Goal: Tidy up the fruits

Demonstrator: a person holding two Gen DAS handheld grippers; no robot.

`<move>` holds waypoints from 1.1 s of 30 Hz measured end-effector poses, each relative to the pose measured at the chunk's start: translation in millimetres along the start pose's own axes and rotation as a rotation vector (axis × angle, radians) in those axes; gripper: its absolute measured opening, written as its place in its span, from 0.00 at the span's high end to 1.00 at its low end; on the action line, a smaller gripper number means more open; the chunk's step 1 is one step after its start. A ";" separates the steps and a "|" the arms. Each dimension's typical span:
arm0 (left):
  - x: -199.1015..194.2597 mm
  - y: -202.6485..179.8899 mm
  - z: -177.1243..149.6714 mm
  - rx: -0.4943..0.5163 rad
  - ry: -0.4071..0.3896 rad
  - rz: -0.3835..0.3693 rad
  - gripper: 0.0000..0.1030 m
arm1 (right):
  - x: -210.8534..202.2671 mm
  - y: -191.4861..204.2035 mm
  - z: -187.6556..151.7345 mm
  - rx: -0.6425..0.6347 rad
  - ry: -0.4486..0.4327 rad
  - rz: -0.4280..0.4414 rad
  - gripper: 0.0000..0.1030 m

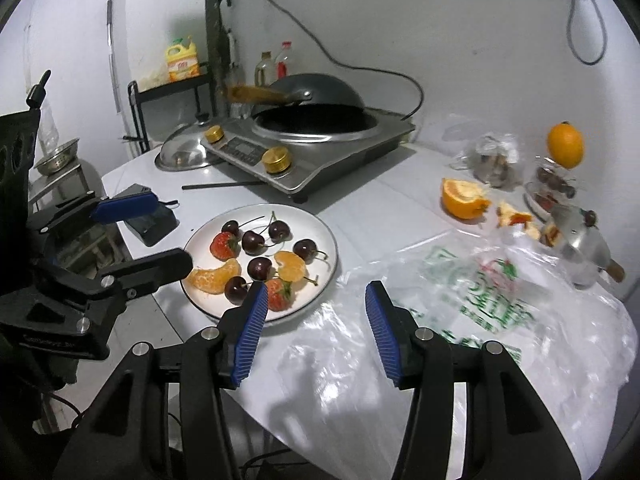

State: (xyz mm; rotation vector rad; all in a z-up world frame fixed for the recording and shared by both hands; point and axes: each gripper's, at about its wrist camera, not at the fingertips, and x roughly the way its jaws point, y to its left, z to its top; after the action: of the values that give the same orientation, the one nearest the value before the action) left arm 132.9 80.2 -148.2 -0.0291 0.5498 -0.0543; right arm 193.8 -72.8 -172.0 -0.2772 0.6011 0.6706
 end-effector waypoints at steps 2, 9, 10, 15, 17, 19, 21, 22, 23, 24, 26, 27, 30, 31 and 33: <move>-8.5 -9.0 1.2 0.006 -0.020 -0.018 0.08 | -12.3 -2.3 -3.5 0.009 -0.016 -0.015 0.47; -32.7 -38.3 4.7 0.026 -0.066 -0.044 0.04 | -56.9 -7.3 -14.2 0.032 -0.078 -0.074 0.46; -35.7 -41.8 5.5 0.030 -0.076 -0.047 0.03 | -62.0 -8.2 -14.9 0.039 -0.086 -0.082 0.44; -50.5 -59.7 14.5 0.057 -0.109 -0.062 0.01 | -93.2 -15.0 -20.1 0.073 -0.139 -0.126 0.39; -56.9 -65.8 18.3 0.064 -0.121 -0.073 0.01 | -106.0 -17.6 -22.0 0.087 -0.159 -0.143 0.39; -64.3 -71.9 22.5 0.071 -0.136 -0.083 0.01 | -116.2 -19.6 -22.5 0.095 -0.177 -0.160 0.39; -71.4 -76.7 26.9 0.073 -0.154 -0.092 0.01 | -127.5 -22.2 -22.4 0.102 -0.196 -0.179 0.39; -74.1 -79.2 29.6 0.075 -0.164 -0.096 0.01 | -133.1 -23.2 -22.0 0.105 -0.206 -0.191 0.39; -76.1 -81.0 31.5 0.077 -0.172 -0.098 0.01 | -138.4 -24.1 -21.7 0.106 -0.216 -0.204 0.39; -78.3 -83.7 34.2 0.083 -0.180 -0.097 0.01 | -142.8 -25.6 -20.5 0.107 -0.227 -0.215 0.39; -82.7 -88.6 39.1 0.088 -0.197 -0.087 0.01 | -153.1 -27.5 -19.9 0.110 -0.247 -0.232 0.39; -84.0 -89.4 41.1 0.087 -0.204 -0.085 0.01 | -158.8 -28.8 -19.5 0.112 -0.259 -0.242 0.39; -93.9 -94.2 50.9 0.078 -0.239 -0.092 0.01 | -172.0 -33.0 -17.4 0.122 -0.289 -0.260 0.35; -98.5 -96.5 55.4 0.076 -0.257 -0.093 0.01 | -176.5 -34.3 -16.6 0.126 -0.301 -0.266 0.34; -104.7 -99.1 61.4 0.074 -0.280 -0.090 0.01 | -184.4 -37.0 -14.8 0.133 -0.323 -0.278 0.34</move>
State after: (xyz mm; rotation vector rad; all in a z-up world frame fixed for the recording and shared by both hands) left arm 71.6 -11.7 -37.0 0.0107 0.2660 -0.1557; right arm 96.6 -199.0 -70.8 -0.1204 0.2887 0.3930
